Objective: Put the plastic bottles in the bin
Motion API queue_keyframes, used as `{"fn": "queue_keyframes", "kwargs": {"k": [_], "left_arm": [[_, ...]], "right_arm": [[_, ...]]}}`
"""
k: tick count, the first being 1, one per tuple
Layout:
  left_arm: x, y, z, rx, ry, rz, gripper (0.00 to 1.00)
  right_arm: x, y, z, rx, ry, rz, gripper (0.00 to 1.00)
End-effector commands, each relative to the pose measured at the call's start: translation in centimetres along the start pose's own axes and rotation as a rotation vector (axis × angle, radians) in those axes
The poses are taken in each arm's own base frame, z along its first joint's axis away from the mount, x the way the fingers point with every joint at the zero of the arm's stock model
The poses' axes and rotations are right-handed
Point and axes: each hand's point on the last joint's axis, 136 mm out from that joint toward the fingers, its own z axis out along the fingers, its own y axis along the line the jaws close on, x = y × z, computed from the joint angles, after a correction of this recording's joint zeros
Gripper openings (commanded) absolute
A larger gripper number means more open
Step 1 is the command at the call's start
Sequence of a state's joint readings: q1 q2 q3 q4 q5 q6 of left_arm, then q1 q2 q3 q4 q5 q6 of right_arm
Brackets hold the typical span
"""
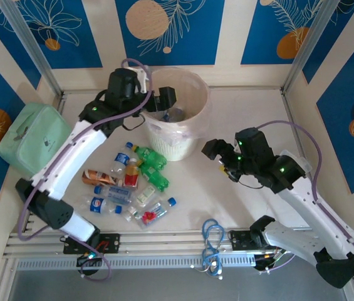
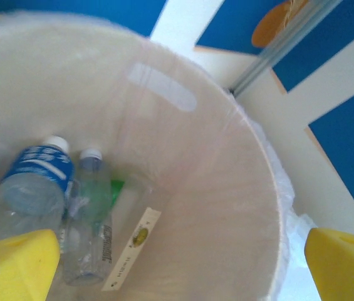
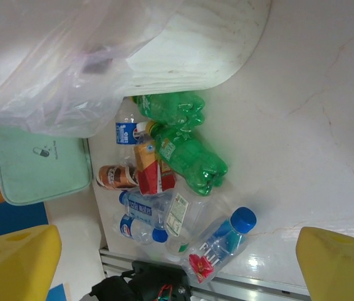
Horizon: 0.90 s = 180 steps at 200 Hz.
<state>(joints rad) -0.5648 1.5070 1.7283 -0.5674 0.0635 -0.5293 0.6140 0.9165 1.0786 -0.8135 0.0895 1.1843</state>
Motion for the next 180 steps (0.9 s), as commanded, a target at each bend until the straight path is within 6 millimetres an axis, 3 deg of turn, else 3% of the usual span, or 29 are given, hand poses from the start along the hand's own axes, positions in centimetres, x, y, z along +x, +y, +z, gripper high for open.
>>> {"fn": "queue_keyframes", "kwargs": {"k": [1, 22, 39, 72, 94, 115, 145, 162, 180], "left_arm": [[-3.5, 1.2, -6.5, -0.112, -0.159, 0.003, 1.0], [-3.8, 3.0, -10.8, -0.189, -0.223, -0.023, 1.0], [-2.6, 6.3, -13.9, -0.323, -0.235, -0.081, 1.0], [4.5, 14.9, -17.4, -0.591, -0.119, -0.268, 1.0], [9.8, 18.8, -18.5, -0.692, -0.025, -0.41, 1.0], [13.7, 21.4, -18.3, -0.764, 0.05, -0.495, 1.0], [18.2, 24.3, -15.6, -0.777, 0.127, -0.615, 0.97], [20.0, 25.7, -14.0, -0.765, 0.159, -0.693, 0.92], [20.6, 27.0, -13.0, -0.764, 0.163, -0.736, 0.9]], "right_arm": [[-0.1, 1.2, -0.5, 0.008, -0.015, -0.076, 0.96], [0.3, 2.0, -0.1, 0.012, -0.003, -0.131, 0.96], [0.8, 2.8, 0.4, 0.011, 0.019, -0.175, 0.96], [1.7, 4.0, 1.3, 0.018, 0.053, -0.244, 0.96], [2.2, 4.3, 1.8, 0.019, 0.074, -0.256, 0.96], [2.7, 4.2, 2.1, 0.019, 0.093, -0.258, 0.96], [3.0, 3.8, 2.2, 0.029, 0.104, -0.259, 0.96], [3.1, 3.6, 1.9, 0.032, 0.103, -0.262, 0.96], [3.3, 3.3, 1.7, 0.034, 0.106, -0.26, 0.96]]}}
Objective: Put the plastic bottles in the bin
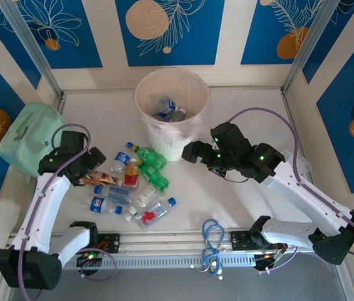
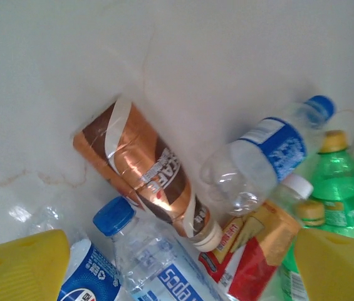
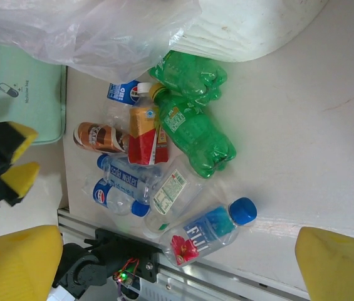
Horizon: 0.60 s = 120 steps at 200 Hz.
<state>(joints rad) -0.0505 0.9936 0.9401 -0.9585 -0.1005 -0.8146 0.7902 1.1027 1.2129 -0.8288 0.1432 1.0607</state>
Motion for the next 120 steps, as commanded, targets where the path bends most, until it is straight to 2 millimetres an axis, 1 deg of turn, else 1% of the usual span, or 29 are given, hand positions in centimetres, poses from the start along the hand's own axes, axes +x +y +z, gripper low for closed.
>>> {"fn": "queue_keyframes", "kwargs": {"k": [1, 22, 50, 79, 120], "left_arm": [[-0.5, -1.1, 1.7, 0.07, 0.027, -0.085, 0.9], [-0.9, -0.1, 3.3, 0.033, 0.034, -0.112, 0.91], [-0.6, 1.6, 5.3, 0.015, 0.067, -0.213, 0.91], [-1.0, 1.9, 6.6, 0.014, 0.06, -0.256, 0.9], [-1.2, 2.7, 8.6, -0.047, 0.059, -0.263, 0.9]], "right_arm": [[0.4, -0.1, -0.9, -0.005, 0.002, -0.025, 0.96], [0.8, -0.6, -0.6, 0.002, 0.014, -0.019, 0.96], [1.1, -1.0, -0.1, 0.008, 0.025, -0.01, 0.96], [1.2, -0.8, 0.2, 0.007, 0.034, -0.012, 0.96], [1.4, -0.9, 0.6, 0.014, 0.051, -0.012, 0.96]]}}
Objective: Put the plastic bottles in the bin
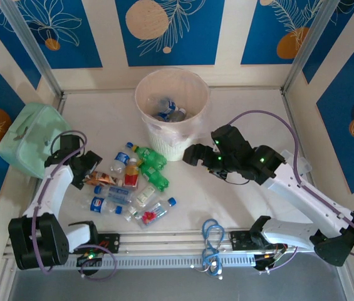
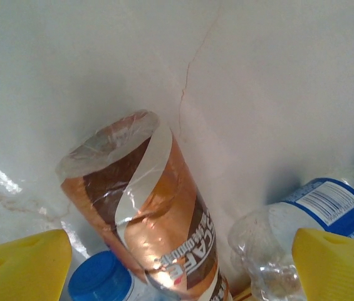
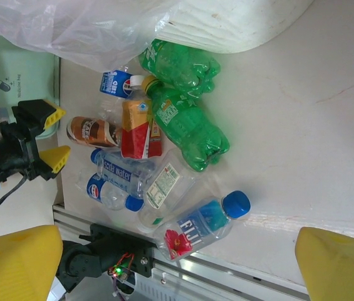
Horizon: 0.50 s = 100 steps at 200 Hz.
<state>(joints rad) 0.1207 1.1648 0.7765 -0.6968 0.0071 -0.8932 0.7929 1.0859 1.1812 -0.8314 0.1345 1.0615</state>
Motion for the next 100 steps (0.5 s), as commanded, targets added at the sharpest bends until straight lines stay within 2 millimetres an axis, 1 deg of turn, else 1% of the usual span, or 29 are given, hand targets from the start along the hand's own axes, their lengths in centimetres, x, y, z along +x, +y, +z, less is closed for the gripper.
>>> {"fn": "queue_keyframes", "kwargs": {"k": [1, 38, 65, 100], "left_arm": [[-0.7, 0.2, 1.1, -0.013, -0.018, -0.032, 0.9], [-0.6, 0.8, 3.1, -0.064, 0.007, -0.051, 0.9], [-0.7, 1.1, 4.2, -0.09, 0.014, -0.049, 0.84], [-0.8, 1.6, 5.3, -0.133, 0.023, -0.019, 0.79]], "right_arm": [[0.7, -0.1, 0.4, 0.004, 0.033, -0.013, 0.96], [0.7, -0.2, 0.7, 0.011, 0.038, -0.008, 0.96], [0.7, -0.1, 0.9, 0.013, 0.042, -0.006, 0.95], [0.7, 0.0, 1.1, 0.015, 0.051, -0.008, 0.92]]}}
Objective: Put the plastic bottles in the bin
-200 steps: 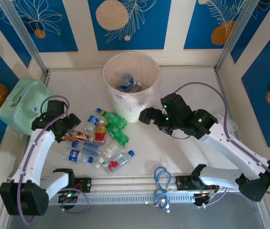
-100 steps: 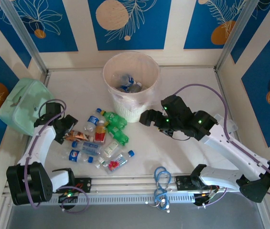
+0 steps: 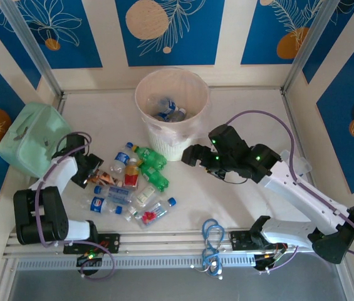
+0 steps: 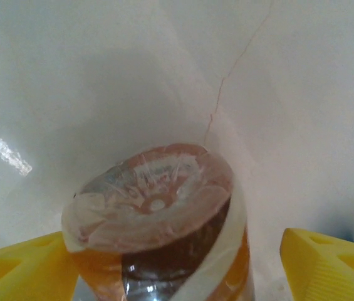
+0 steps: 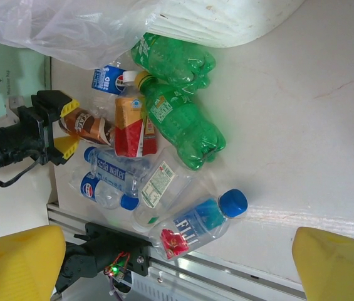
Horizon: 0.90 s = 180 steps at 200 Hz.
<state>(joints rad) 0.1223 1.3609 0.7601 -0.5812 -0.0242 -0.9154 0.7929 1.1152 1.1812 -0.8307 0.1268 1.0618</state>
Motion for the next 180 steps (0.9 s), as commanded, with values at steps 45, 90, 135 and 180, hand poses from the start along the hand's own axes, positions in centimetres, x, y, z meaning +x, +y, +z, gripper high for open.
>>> {"fn": "queue_keyframes", "kwargs": {"k": [45, 90, 135, 180], "left_arm": [[-0.5, 0.4, 0.9, -0.021, -0.01, 0.016, 0.69], [-1.4, -1.7, -2.1, 0.081, -0.052, 0.015, 0.62], [-2.3, -5.7, -8.8, 0.297, -0.094, -0.017, 0.6], [-2.1, -13.9, -17.9, 0.791, -0.056, -0.051, 0.57]], "right_arm": [[0.1, 0.5, 0.0, -0.003, 0.02, -0.015, 0.89], [0.0, 1.7, -0.8, -0.035, 0.004, -0.064, 0.88], [0.2, 4.8, -1.7, -0.088, -0.005, -0.184, 0.87], [0.4, 9.0, -2.7, -0.192, 0.011, -0.285, 0.86]]}}
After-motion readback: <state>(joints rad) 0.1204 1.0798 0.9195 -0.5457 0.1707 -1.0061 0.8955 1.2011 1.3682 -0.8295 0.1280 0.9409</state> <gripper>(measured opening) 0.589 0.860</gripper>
